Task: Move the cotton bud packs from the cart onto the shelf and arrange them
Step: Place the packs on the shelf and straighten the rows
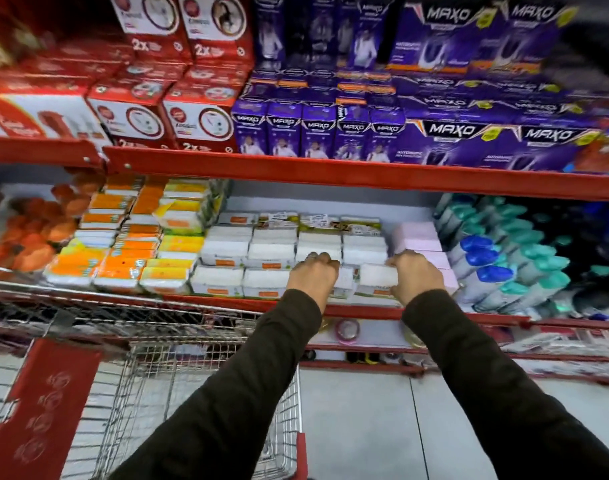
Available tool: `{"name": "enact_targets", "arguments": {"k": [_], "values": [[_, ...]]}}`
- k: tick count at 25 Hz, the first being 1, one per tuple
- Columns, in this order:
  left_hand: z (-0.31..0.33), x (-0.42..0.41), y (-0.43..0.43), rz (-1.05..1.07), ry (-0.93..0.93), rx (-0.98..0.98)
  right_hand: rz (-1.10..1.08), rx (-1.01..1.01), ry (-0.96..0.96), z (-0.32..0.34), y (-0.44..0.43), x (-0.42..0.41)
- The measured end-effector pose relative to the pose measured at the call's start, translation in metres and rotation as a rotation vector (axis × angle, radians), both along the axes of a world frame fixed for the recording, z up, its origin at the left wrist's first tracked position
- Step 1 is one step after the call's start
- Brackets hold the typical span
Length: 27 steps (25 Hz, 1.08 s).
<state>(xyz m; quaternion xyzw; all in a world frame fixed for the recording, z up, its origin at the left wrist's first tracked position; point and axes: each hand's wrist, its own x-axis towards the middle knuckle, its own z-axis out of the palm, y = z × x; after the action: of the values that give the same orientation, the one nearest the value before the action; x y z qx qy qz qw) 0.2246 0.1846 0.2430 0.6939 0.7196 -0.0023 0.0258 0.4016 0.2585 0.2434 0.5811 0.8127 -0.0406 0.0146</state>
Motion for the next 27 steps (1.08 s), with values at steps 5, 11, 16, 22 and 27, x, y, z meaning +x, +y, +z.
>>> {"name": "enact_targets", "arguments": {"k": [5,11,16,22,27], "values": [[-0.028,0.001,0.027,0.02,0.051,-0.063,0.006,-0.059,-0.033,-0.036,0.018,-0.011],[-0.07,-0.009,0.029,0.013,-0.09,-0.159,0.05,-0.067,0.012,-0.061,0.015,-0.014],[-0.062,0.008,-0.003,0.192,-0.515,0.199,-0.19,-0.166,0.699,-0.052,-0.024,-0.001],[-0.05,0.05,-0.005,1.345,-2.165,0.134,-1.3,-0.885,2.135,-0.054,-0.049,-0.012],[-0.034,0.035,0.013,1.498,-2.39,0.169,-1.262,-0.988,2.194,-0.051,-0.027,-0.021]]}}
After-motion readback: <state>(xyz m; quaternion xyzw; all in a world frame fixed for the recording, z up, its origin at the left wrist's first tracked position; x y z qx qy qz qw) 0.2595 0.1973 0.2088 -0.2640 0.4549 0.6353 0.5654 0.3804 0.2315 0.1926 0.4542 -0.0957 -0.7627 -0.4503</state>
